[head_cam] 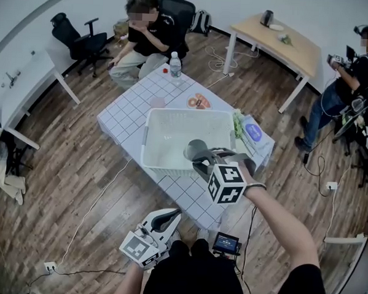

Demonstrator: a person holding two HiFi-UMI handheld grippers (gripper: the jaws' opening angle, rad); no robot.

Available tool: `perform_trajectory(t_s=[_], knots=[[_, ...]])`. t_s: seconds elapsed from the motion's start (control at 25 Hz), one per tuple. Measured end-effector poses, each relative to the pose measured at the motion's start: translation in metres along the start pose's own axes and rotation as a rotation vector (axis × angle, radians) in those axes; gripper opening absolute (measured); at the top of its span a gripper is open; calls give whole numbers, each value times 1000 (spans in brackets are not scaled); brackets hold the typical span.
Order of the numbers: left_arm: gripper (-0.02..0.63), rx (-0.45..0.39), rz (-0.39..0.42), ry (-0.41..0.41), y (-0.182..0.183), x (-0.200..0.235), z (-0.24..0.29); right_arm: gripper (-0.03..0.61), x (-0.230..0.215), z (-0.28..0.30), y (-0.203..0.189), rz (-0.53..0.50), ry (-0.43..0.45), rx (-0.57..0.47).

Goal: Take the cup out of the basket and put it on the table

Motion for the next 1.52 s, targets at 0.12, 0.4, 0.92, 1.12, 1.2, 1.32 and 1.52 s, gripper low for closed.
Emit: perform_trajectory(t_s=[0.12,0.4,0.92,1.12,1.2,1.32,1.52], knots=[[9,-7,10,-4,3,-5,-1,38,11,-16,3,15,-18,-23],[9,-10,17,-15,2,-18,0,38,37,-50,7,85,-76,-83],[9,-5,18,-51,-1,-39,10,38,95,-80,-17,394,-200,-192],[9,-5,15,-61,-1,-44,15,38,116,-78,-33,482,-205,-188],[9,-2,18,-70,-2,-48,16,38,124,-74,-40,493,-199,-173],[9,3,17,-77,-4,-52,16,38,137,-69,-48,516,-180,-159],[9,-1,11,-74,-2,-55,15,38,159,-55,-60,559,-131,-123]])
Point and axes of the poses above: the fingertips, and each gripper's own axes: z forward along the fingers, x to its left, y out of its top, the point moved 3 cm from there along -z, backward along the fingers, and after that the axes turned 1 degree about x, right-handed, at the moved point
